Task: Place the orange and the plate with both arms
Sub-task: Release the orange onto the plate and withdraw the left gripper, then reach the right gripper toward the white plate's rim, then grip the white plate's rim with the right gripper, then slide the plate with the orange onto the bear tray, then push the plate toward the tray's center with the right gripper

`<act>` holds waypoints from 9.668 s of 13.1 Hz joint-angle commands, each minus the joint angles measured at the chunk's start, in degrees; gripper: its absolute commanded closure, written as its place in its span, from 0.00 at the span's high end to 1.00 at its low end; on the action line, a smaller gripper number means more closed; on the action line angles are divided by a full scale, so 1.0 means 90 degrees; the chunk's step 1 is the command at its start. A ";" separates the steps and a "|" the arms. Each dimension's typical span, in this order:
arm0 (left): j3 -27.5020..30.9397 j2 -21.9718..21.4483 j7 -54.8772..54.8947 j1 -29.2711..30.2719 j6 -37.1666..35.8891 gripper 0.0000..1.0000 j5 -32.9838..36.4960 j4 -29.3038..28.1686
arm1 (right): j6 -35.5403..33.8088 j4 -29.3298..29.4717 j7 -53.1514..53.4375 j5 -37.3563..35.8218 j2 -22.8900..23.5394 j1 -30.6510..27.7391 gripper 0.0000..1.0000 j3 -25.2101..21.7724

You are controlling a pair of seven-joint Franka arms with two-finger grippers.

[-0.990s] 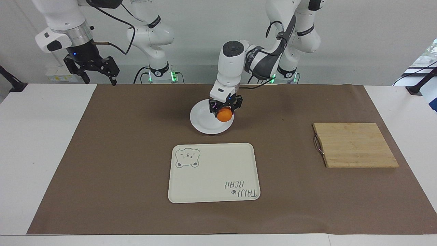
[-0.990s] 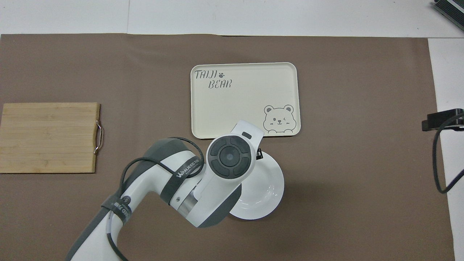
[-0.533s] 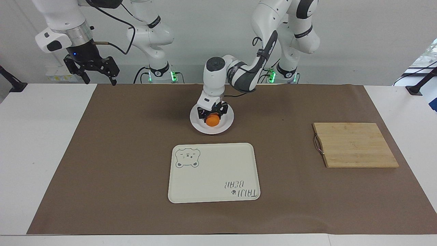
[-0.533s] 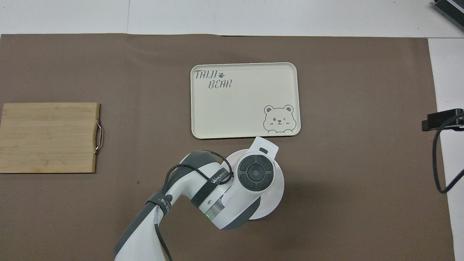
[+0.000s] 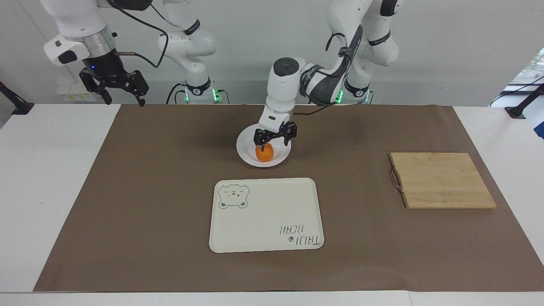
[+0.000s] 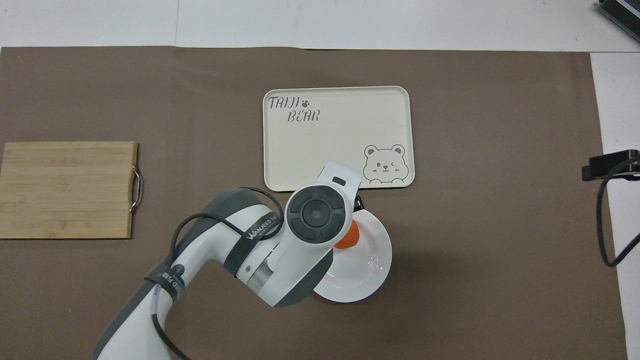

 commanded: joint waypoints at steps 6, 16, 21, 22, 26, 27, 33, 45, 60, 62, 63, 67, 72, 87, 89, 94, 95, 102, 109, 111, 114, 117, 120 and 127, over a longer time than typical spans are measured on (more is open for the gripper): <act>0.0044 -0.0488 0.2881 0.2010 -0.1752 1.00 0.0074 0.1152 | 0.0034 -0.0048 0.0031 0.0068 -0.0077 0.0020 1.00 -0.0019; 0.0054 -0.0966 0.6400 0.4287 -0.2553 1.00 0.0113 0.1299 | 0.0043 -0.0125 -0.0076 0.0416 -0.0097 0.0029 1.00 0.0352; 0.0074 -0.1473 0.6839 0.4531 -0.3353 1.00 0.0122 0.1299 | 0.1827 -0.1802 -0.0377 0.2943 0.0040 0.0233 1.00 0.0371; 0.0074 -0.1571 0.6957 0.4571 -0.3422 1.00 0.0122 0.1280 | 0.2169 -0.2086 -0.0650 0.3258 0.0127 0.0292 1.00 0.0371; 0.0064 -0.1689 0.6871 0.4698 -0.3832 1.00 0.0122 0.1192 | 0.2796 -0.2654 -0.1559 0.4567 0.0771 0.0634 1.00 0.0371; 0.0055 -0.1689 0.6744 0.4698 -0.3823 1.00 0.0122 0.1211 | 0.2923 -0.2723 -0.1677 0.5015 0.0976 0.0722 1.00 0.0371; 0.0015 -0.1689 0.6704 0.4688 -0.3783 1.00 0.0113 0.1260 | 0.3354 -0.2948 -0.1864 0.5312 0.1105 0.0869 1.00 0.0371; 0.0054 -0.1689 0.6704 0.4708 -0.3755 1.00 0.0122 0.1270 | 0.3315 -0.2948 -0.1913 0.5312 0.1105 0.0781 1.00 0.0361; 0.0054 -0.1689 0.6704 0.4708 -0.3755 1.00 0.0122 0.1270 | 0.3383 -0.4001 -0.3787 0.7021 0.1613 0.0869 1.00 0.0371; 0.0054 -0.1689 0.6704 0.4718 -0.3755 1.00 0.0122 0.1270 | 0.3403 -0.4304 -0.3904 0.7361 0.1447 0.0947 1.00 0.0371; 0.0054 -0.1689 0.6704 0.4708 -0.3764 1.00 0.0122 0.1270 | 0.3412 -0.4392 -0.3924 0.7421 0.1398 0.1015 1.00 0.0371; 0.0054 -0.1689 0.6704 0.4708 -0.3755 1.00 0.0122 0.1270 | 0.3432 -0.4734 -0.4099 0.7441 0.1242 0.1025 1.00 0.0371; 0.0054 -0.1689 0.6704 0.4708 -0.3755 1.00 0.0122 0.1270 | 0.3696 -0.5135 -0.4540 0.8084 0.1183 0.1269 1.00 0.0371; 0.0054 -0.1689 0.6704 0.4708 -0.3755 1.00 0.0122 0.1270 | 0.3549 -0.4610 -0.4743 0.8445 0.1417 0.1260 0.00 0.0371; 0.0054 -0.1689 0.6704 0.4708 -0.3755 1.00 0.0122 0.1270 | 0.3462 -0.4239 -0.5066 0.8729 0.1602 0.1250 0.00 0.0371; 0.0054 -0.1689 0.6704 0.4708 -0.3755 1.00 0.0122 0.1270 | 0.3296 -0.3088 -0.4707 0.9052 0.2139 0.1104 0.00 0.0371; 0.0054 -0.1689 0.6704 0.4708 -0.3755 1.00 0.0122 0.1270 | 0.3141 -0.2698 -0.4445 0.9052 0.2304 0.0978 0.00 0.0362; 0.0054 -0.1689 0.6704 0.4708 -0.3755 1.00 0.0122 0.1270 | 0.2944 -0.0206 -0.2735 0.8896 0.3565 0.0684 0.00 0.0352; 0.0054 -0.1689 0.6704 0.4708 -0.3755 1.00 0.0122 0.1270 | 0.3002 0.0020 -0.2528 0.8876 0.3683 0.0693 0.00 0.0352; 0.0054 -0.1689 0.6704 0.4708 -0.3755 1.00 0.0122 0.1270 | 0.2992 0.0418 -0.2412 0.8877 0.3984 0.0684 0.00 0.0342; 0.0054 -0.1689 0.6704 0.4708 -0.3755 1.00 0.0122 0.1270 | 0.3129 0.1404 -0.2176 0.8857 0.4793 0.0713 0.00 0.0332; 0.0054 -0.1689 0.6704 0.4708 -0.3764 1.00 0.0122 0.1270 | 0.3402 0.2002 -0.2166 0.8837 0.5400 0.0723 0.00 0.0322; 0.0054 -0.1689 0.6704 0.4708 -0.3755 1.00 0.0122 0.1270 | 0.3442 0.2354 -0.2331 0.8721 0.5840 0.0732 0.00 0.0313; 0.0054 -0.1689 0.6704 0.4708 -0.3755 1.00 0.0122 0.1270 | 0.2624 0.2033 -0.3650 0.8164 0.5920 0.0498 0.00 0.0322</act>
